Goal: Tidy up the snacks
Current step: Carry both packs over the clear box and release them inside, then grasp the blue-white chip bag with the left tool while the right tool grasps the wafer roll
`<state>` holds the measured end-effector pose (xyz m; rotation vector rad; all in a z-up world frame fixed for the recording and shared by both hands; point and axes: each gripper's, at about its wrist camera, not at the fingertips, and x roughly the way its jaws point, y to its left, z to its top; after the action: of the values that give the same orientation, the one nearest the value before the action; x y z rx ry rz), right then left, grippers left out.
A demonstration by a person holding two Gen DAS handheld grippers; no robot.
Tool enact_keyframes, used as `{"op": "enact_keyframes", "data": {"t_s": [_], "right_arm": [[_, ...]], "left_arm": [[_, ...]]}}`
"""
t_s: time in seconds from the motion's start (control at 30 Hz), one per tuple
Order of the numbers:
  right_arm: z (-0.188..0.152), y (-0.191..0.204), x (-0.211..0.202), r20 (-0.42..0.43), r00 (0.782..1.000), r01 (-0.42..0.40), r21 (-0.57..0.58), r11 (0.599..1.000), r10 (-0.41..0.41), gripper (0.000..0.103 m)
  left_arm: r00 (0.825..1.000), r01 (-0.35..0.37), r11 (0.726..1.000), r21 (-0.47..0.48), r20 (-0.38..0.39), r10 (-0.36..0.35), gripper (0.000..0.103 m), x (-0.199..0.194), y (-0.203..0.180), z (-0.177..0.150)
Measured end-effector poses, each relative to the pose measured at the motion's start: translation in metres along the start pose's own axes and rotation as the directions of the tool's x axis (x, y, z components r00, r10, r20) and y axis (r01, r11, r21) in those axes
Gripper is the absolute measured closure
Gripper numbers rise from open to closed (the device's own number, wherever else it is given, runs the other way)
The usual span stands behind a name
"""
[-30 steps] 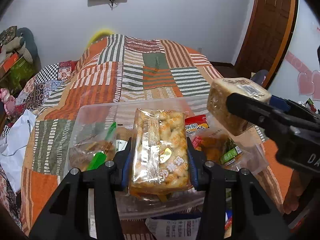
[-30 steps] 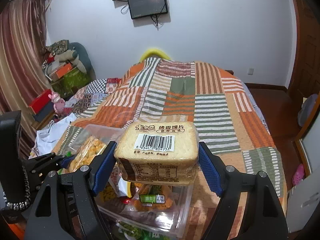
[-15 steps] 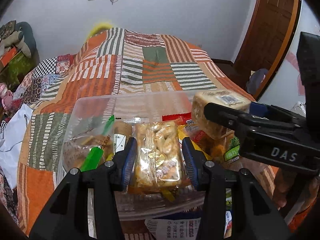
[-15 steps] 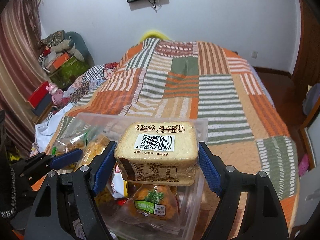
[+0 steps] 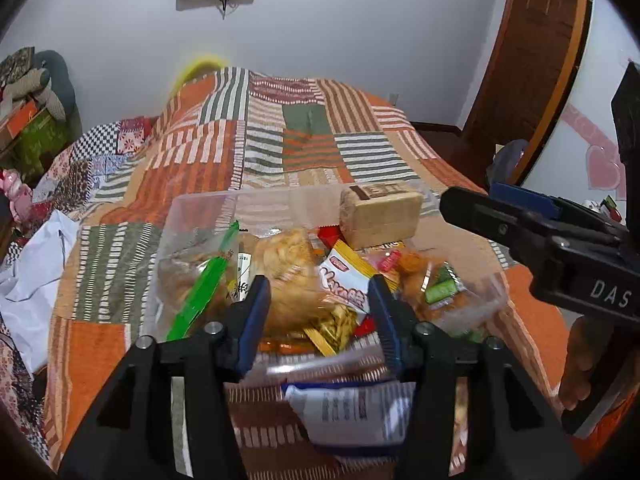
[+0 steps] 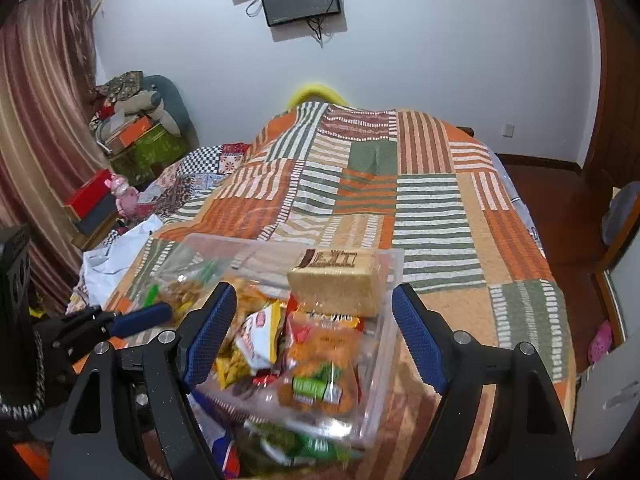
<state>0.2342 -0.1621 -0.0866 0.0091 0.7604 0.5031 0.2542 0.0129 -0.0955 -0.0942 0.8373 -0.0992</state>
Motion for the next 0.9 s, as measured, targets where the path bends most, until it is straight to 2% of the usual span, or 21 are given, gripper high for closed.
{"op": "enact_keyframes", "data": {"t_s": [0.2,0.3,0.6,0.73,0.8,0.9], "right_arm": [[-0.016,-0.001,-0.024,0.024,1.000,-0.004,-0.017,1.000,0.004,0.023],[-0.028,-0.002,-0.029,0.022,1.000,0.016,-0.038,0.999,-0.015,0.021],[-0.068,-0.011,-0.022,-0.045,0.998,0.048,-0.035,0.998,-0.050,0.021],[-0.083,-0.012,-0.014,-0.093,0.995,0.023,-0.012,1.000,-0.024,0.021],[-0.087,-0.011,-0.009,-0.114,0.993,0.003,0.000,1.000,-0.003,0.021],[-0.091,-0.005,-0.004,-0.131,0.991,-0.033,0.016,0.999,0.035,0.021]], "left_arm": [[0.999,0.004,1.000,0.025,0.034,-0.005,0.034,-0.031,-0.007,-0.010],[0.999,0.017,0.999,0.038,0.028,-0.018,0.033,-0.038,-0.012,-0.019],[0.995,0.069,0.995,0.066,-0.076,-0.064,0.032,-0.012,-0.027,-0.048],[0.991,0.052,0.996,0.076,-0.126,-0.042,0.031,0.004,-0.028,-0.061],[0.993,0.047,0.996,0.077,-0.115,-0.038,0.026,0.003,-0.026,-0.067],[0.993,0.051,0.995,0.083,-0.115,-0.041,0.025,-0.001,-0.019,-0.075]]}}
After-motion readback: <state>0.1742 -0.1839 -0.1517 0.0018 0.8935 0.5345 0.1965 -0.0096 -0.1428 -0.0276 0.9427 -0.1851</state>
